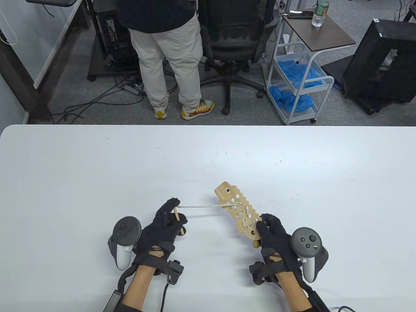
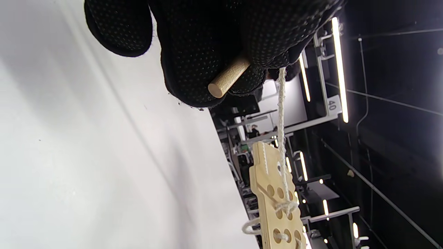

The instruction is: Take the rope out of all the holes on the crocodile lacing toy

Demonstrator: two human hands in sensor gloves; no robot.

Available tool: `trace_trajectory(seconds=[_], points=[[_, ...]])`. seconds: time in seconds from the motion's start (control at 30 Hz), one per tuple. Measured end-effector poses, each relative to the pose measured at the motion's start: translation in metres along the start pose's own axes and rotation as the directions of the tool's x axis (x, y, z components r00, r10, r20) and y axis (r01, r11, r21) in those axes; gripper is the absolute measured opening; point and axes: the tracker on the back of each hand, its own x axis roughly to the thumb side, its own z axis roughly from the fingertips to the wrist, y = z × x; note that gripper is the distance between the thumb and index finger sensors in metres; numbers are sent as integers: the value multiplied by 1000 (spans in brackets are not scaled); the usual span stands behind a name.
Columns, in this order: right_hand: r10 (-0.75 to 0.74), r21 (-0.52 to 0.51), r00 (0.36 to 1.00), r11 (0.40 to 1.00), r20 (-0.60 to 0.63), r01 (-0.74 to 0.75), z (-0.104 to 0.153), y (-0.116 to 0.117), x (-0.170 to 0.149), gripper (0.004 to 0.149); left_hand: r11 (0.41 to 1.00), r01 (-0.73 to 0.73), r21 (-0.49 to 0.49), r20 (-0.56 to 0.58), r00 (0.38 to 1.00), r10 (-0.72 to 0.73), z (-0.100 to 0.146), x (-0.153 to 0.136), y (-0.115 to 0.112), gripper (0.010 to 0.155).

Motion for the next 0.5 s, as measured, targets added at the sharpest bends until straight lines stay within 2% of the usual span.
trace_trajectory(seconds=[0.27, 0.5], points=[[-41, -15, 998, 999, -42, 40, -4, -6, -5, 48, 996, 47, 70, -16, 999, -46, -1, -5, 10, 67], [-138, -9, 980, 990, -141, 138, -8, -10, -15, 48, 988, 96, 124, -24, 995, -94, -1, -5, 15, 64]])
